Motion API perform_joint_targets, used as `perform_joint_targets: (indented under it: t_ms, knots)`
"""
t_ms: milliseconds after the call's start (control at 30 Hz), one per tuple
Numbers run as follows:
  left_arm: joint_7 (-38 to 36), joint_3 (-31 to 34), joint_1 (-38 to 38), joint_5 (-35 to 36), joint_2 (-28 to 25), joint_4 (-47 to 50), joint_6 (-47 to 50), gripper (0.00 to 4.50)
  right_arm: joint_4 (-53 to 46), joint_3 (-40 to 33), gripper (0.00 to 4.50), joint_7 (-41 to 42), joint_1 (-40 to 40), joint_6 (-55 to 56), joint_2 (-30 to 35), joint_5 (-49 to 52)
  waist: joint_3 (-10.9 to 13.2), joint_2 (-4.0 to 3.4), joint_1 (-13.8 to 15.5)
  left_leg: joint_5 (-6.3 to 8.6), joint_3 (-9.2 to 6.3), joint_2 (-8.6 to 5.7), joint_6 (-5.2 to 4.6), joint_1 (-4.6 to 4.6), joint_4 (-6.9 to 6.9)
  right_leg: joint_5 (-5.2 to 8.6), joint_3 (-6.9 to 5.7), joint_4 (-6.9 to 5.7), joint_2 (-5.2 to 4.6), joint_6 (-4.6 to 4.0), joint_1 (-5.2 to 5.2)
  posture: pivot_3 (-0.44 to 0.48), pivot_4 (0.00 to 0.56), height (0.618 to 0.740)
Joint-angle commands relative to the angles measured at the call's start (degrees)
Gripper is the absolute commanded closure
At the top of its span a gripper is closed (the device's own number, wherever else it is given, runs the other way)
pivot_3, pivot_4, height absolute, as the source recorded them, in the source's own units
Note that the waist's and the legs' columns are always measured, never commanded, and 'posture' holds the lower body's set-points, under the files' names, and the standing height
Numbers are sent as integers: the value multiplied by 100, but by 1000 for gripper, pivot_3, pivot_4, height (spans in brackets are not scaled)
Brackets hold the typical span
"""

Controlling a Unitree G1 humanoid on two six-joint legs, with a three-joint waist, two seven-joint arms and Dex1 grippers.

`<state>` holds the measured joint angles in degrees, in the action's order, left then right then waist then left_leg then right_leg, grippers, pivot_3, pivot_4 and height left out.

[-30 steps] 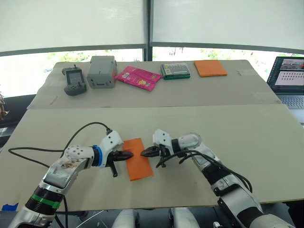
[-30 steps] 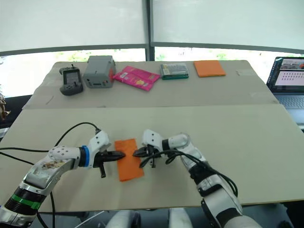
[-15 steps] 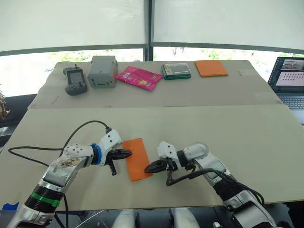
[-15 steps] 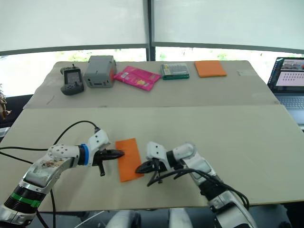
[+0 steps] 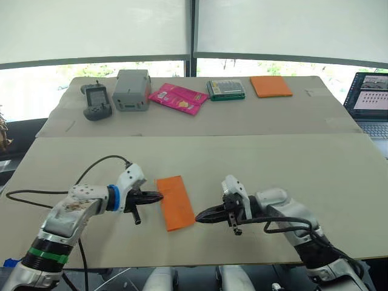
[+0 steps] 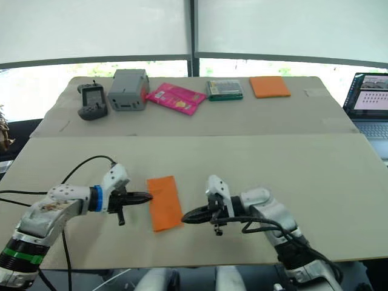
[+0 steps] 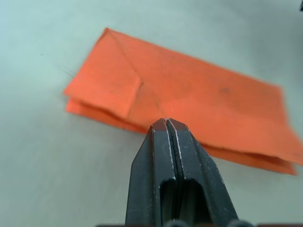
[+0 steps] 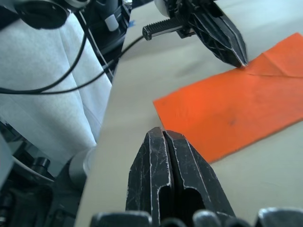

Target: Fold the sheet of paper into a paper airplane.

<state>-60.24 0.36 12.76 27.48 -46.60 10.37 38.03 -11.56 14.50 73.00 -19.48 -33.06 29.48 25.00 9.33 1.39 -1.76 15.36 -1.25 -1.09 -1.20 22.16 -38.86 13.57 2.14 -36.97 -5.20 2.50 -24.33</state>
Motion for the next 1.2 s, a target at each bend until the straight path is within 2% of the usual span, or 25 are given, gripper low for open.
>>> perform_joint_targets:
  t_ms: [33,167,400,533,733,900,1033,1200]
  knots:
    - [-324,646,-92,564,-287,389,174,4500,-622,-292,4437,-81,60,-378,299,422,0,0,31,0,0,0,0,0,0,0,-1,5,-1,0,2,0,150,740]
    - [-435,520,-219,566,-413,595,178,4500,-791,-327,4437,-202,62,-407,584,381,1,0,81,1,3,-5,-1,-3,0,0,0,15,-6,0,9,0,150,740]
    - [-6,-502,82,-184,97,351,-60,4500,-817,-509,4437,-624,-55,-402,960,255,2,3,127,0,3,-8,-1,6,-10,-1,-2,16,-6,0,11,0,150,740]
    - [-106,-800,280,-234,472,108,-285,4500,-797,-407,4437,-860,78,-263,1265,-112,2,3,124,0,2,-7,-1,9,-9,-1,-5,15,-4,0,8,0,150,740]
    - [-53,-1046,864,-376,1049,-374,-520,4500,-1007,-625,4437,-1203,353,-451,1298,-13,3,5,123,0,3,-9,-2,15,-14,-1,-5,15,-5,1,9,0,150,740]
    - [112,-1583,1510,-877,1750,-1207,-739,4500,-1193,-849,4437,-1493,581,-603,1322,55,4,5,162,0,2,-16,-3,14,-19,-1,-7,16,-4,2,12,0,150,740]
    - [283,-2045,1745,-1348,2186,-1789,-750,4500,-1333,-959,4437,-1647,635,-685,1350,46,4,6,161,2,3,-19,-7,15,-25,-2,-6,16,-2,3,13,0,150,740]
    - [199,-2242,1631,-1579,2191,-1889,-856,4500,-1349,-1252,4437,-1992,505,-599,1407,-93,3,5,165,2,2,-17,-8,7,-26,-1,-5,13,-3,3,24,0,150,740]
